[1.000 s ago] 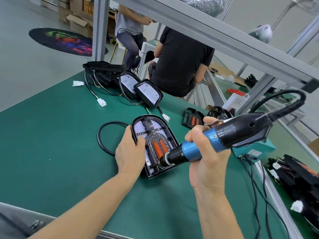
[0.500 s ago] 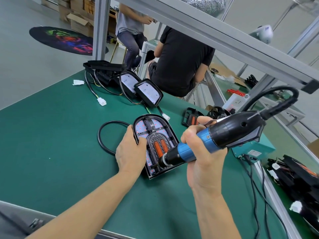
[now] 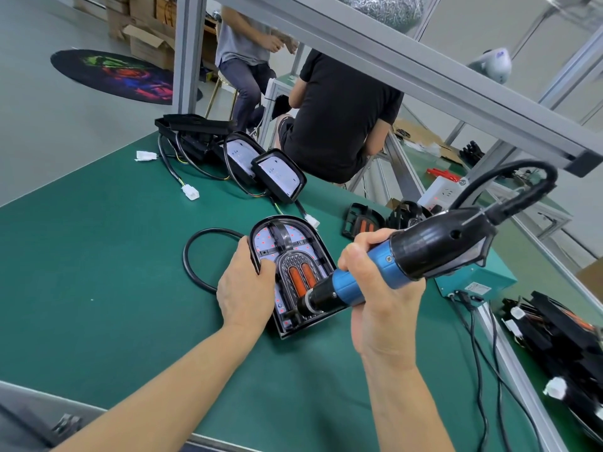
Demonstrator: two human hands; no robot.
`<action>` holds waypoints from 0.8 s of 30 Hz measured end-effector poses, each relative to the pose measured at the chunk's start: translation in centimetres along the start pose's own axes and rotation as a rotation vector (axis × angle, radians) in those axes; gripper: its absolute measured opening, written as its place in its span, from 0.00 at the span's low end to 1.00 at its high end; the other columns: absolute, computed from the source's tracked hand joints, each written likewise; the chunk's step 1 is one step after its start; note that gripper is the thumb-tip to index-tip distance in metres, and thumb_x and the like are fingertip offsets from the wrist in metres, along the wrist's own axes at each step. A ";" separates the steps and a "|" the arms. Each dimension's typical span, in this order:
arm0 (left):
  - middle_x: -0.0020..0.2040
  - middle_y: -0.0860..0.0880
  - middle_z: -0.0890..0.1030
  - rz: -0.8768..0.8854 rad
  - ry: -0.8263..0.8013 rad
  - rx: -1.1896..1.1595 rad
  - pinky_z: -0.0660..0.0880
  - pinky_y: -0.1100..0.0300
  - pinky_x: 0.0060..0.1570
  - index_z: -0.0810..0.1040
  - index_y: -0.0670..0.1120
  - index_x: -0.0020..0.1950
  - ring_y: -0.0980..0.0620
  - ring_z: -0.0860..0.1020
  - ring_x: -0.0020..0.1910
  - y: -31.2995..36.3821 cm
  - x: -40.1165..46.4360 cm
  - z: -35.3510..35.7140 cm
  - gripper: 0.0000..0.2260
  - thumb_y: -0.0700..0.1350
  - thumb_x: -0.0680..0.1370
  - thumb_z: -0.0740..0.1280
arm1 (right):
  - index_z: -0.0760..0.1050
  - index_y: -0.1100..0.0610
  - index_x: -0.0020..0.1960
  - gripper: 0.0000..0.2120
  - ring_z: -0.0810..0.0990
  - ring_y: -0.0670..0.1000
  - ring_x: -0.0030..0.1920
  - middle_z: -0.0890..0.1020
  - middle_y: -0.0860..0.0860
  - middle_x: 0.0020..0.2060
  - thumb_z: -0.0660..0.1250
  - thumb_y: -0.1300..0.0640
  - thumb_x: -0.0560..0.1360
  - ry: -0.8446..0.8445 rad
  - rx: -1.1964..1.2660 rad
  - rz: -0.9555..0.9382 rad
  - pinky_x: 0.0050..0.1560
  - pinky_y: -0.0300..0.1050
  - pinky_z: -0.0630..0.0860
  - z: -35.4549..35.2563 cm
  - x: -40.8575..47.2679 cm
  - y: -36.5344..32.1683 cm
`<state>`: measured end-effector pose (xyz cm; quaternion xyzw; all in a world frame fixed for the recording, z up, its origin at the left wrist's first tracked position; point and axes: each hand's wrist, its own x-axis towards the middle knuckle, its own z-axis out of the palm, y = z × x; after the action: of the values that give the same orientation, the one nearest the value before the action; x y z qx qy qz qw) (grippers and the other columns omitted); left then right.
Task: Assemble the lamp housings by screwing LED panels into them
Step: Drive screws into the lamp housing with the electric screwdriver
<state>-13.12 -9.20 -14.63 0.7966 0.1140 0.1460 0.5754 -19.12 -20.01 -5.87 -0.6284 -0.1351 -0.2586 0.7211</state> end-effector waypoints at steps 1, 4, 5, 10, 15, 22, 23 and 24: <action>0.42 0.51 0.78 0.002 0.000 0.000 0.70 0.53 0.44 0.72 0.51 0.54 0.43 0.73 0.43 0.0 0.0 0.0 0.08 0.43 0.76 0.58 | 0.77 0.45 0.39 0.09 0.71 0.52 0.37 0.75 0.46 0.35 0.72 0.59 0.67 0.000 0.003 0.002 0.44 0.45 0.73 -0.1 0.0 0.0; 0.41 0.50 0.78 0.006 0.004 -0.002 0.68 0.54 0.42 0.72 0.51 0.53 0.43 0.73 0.43 -0.1 -0.1 0.0 0.08 0.43 0.76 0.58 | 0.77 0.45 0.40 0.10 0.71 0.52 0.38 0.75 0.46 0.36 0.72 0.59 0.67 0.005 0.011 0.001 0.45 0.45 0.73 -0.2 -0.1 0.1; 0.41 0.51 0.78 0.008 0.004 -0.003 0.68 0.54 0.42 0.72 0.51 0.53 0.43 0.73 0.42 -0.1 -0.1 0.0 0.08 0.43 0.76 0.58 | 0.77 0.45 0.42 0.11 0.71 0.52 0.38 0.75 0.47 0.36 0.72 0.60 0.67 0.015 0.017 0.001 0.45 0.44 0.73 -0.1 -0.1 0.0; 0.42 0.50 0.78 0.029 0.002 -0.001 0.69 0.53 0.44 0.72 0.51 0.54 0.43 0.73 0.43 -0.1 -0.2 -0.1 0.08 0.43 0.77 0.58 | 0.71 0.53 0.60 0.20 0.75 0.49 0.36 0.75 0.48 0.34 0.69 0.63 0.71 0.189 0.060 -0.020 0.44 0.42 0.75 -0.6 0.0 -0.9; 0.40 0.48 0.78 0.062 -0.002 -0.002 0.69 0.52 0.44 0.72 0.50 0.56 0.41 0.73 0.41 -0.3 -0.3 -0.3 0.08 0.43 0.78 0.59 | 0.70 0.46 0.66 0.24 0.75 0.48 0.37 0.77 0.42 0.36 0.71 0.60 0.73 0.362 -0.046 -0.177 0.46 0.43 0.76 -3.0 0.9 -3.5; 0.44 0.47 0.78 0.067 -0.012 -0.015 0.69 0.50 0.46 0.72 0.49 0.57 0.40 0.73 0.45 -0.1 -0.4 -0.5 0.08 0.46 0.79 0.60 | 0.69 0.49 0.47 0.15 0.77 0.48 0.32 0.76 0.44 0.34 0.76 0.57 0.71 0.512 -0.367 -0.007 0.37 0.44 0.76 -11.7 3.5 -6.0; 0.44 0.47 0.78 0.071 -0.015 -0.016 0.69 0.50 0.46 0.72 0.49 0.57 0.40 0.73 0.45 0.0 -0.5 -0.5 0.08 0.46 0.79 0.60 | 0.69 0.49 0.47 0.16 0.77 0.47 0.31 0.76 0.45 0.34 0.76 0.58 0.71 0.518 -0.418 0.064 0.35 0.45 0.75 -13.1 3.9 -5.9; 0.44 0.47 0.78 0.072 -0.016 -0.019 0.69 0.49 0.47 0.72 0.48 0.57 0.40 0.73 0.45 0.1 -0.5 -0.5 0.08 0.46 0.79 0.60 | 0.70 0.49 0.48 0.16 0.77 0.46 0.29 0.76 0.47 0.35 0.76 0.58 0.71 0.518 -0.480 0.143 0.34 0.45 0.74 -14.4 4.2 -5.5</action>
<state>-13.75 -8.96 -14.46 0.7958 0.0793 0.1611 0.5783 -20.53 -35.38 -1.59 -0.7013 0.1614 -0.3825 0.5795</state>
